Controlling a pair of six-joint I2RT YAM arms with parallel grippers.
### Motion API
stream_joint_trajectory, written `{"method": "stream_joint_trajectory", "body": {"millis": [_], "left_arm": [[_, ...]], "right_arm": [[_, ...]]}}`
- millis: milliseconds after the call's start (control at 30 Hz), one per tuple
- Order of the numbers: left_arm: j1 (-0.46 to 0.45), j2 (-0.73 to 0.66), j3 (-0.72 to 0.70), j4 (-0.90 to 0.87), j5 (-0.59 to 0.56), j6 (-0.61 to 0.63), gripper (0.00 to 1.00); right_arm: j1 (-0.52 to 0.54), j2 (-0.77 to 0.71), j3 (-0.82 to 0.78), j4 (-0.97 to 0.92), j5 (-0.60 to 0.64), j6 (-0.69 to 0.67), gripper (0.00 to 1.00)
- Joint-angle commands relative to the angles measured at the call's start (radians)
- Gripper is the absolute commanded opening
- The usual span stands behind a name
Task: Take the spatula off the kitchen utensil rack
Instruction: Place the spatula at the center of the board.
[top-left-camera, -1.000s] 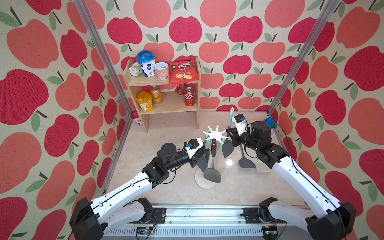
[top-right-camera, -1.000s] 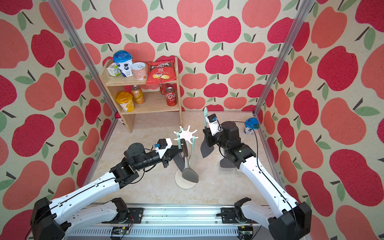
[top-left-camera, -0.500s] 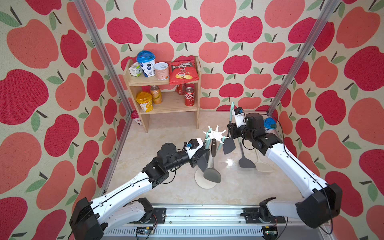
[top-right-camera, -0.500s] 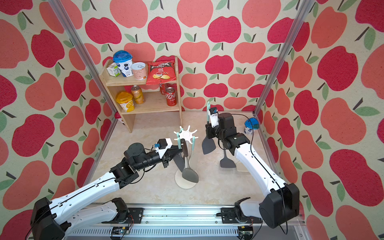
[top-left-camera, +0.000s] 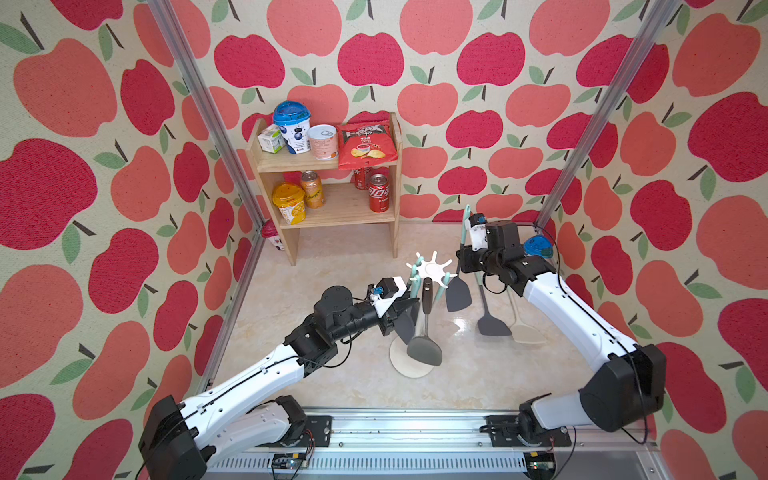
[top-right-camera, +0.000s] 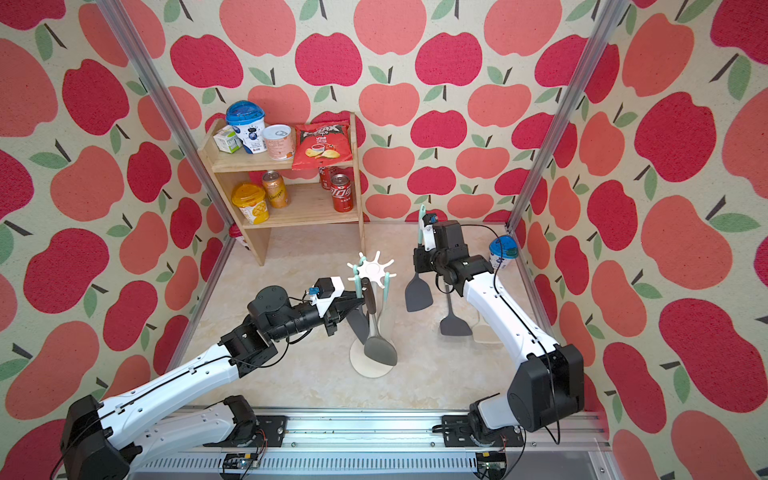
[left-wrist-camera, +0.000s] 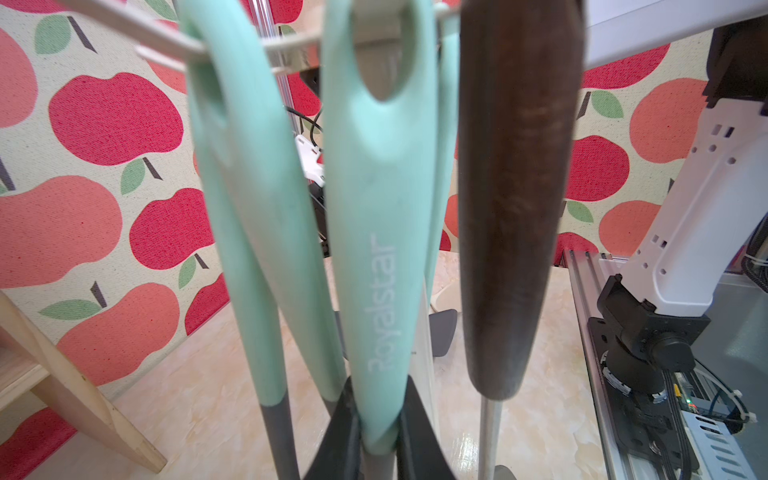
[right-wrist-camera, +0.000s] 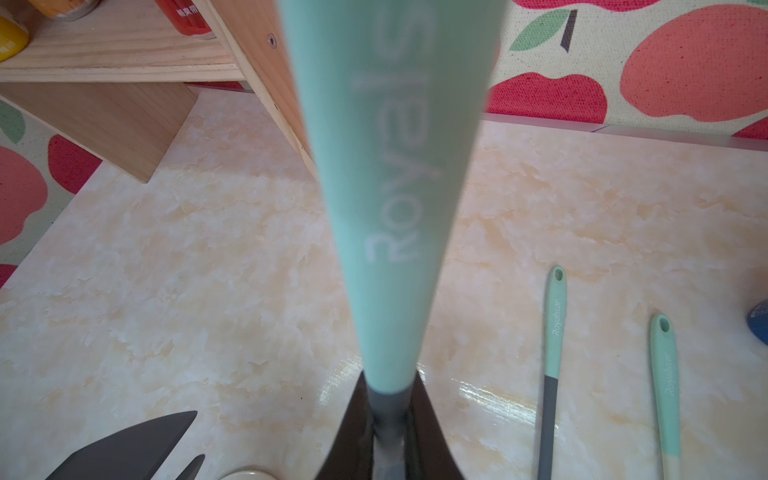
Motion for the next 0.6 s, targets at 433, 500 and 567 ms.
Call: {"method": "stream_joint_trajectory", "body": {"millis": [433, 500, 567], "left_arm": [[0.004, -0.003, -0.036, -0.120, -0.006, 0.013, 0.00], [0.004, -0.005, -0.037, -0.122, -0.007, 0.015, 0.00], [0.004, -0.007, -0.037, -0.122, -0.007, 0.015, 0.00]], "right_arm": [[-0.020, 0.151, 0.068, -0.059, -0.016, 0.043, 0.00], [-0.020, 0.168, 0.066, -0.058, -0.021, 0.046, 0.00], [-0.020, 0.175, 0.064, -0.054, -0.022, 0.046, 0.00]]}}
